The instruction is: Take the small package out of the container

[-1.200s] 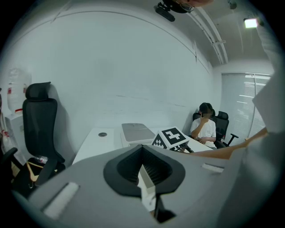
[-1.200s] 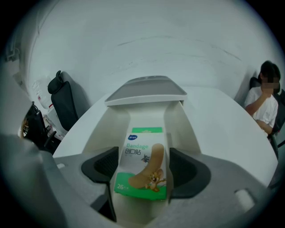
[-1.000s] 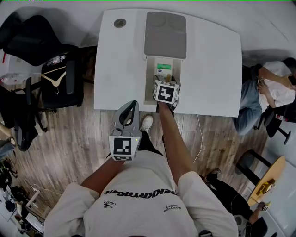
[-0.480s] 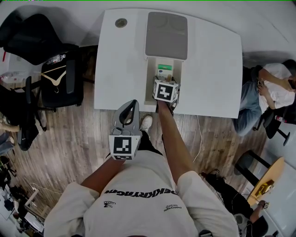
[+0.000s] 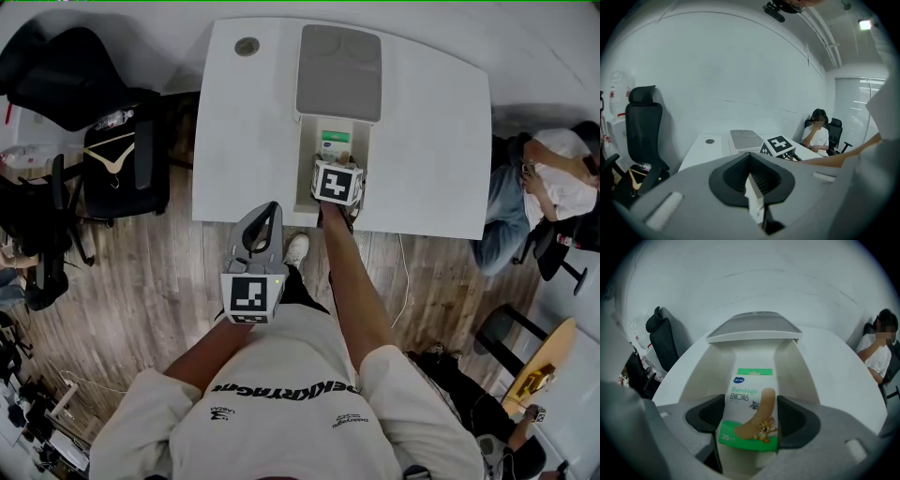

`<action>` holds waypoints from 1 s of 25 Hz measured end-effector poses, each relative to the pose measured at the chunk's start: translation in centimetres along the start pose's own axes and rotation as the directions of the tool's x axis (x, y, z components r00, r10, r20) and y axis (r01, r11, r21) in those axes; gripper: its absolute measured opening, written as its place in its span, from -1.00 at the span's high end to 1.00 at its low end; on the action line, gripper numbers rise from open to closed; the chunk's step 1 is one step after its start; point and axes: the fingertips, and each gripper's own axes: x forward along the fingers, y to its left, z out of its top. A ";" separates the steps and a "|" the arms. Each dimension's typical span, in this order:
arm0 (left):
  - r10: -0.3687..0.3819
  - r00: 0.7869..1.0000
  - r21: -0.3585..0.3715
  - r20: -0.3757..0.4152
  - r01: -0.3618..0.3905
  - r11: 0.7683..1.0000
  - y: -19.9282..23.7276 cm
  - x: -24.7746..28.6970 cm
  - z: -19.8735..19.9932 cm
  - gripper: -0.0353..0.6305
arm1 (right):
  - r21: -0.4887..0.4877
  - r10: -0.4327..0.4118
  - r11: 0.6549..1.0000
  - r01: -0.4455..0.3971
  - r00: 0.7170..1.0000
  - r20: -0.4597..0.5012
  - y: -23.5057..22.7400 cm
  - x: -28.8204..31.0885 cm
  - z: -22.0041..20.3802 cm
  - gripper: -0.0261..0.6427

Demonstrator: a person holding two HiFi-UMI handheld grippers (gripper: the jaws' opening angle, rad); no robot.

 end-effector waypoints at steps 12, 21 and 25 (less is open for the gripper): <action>-0.003 1.000 -0.012 -0.009 0.003 1.000 0.2 -0.6 -0.4 0.88 | 0.020 0.006 1.000 -0.007 1.000 0.021 -0.4 -0.4 -0.2 -0.11; -0.011 1.000 -0.008 0.002 0.011 1.000 0.0 -1.3 -0.1 0.88 | 0.052 0.002 0.999 -0.005 0.999 0.043 -0.2 -2.1 0.1 -0.11; -0.016 1.000 -0.002 0.010 0.016 1.000 -0.3 -1.7 0.0 0.88 | 0.057 0.014 0.998 -0.017 0.998 0.068 -0.2 -2.7 0.1 -0.11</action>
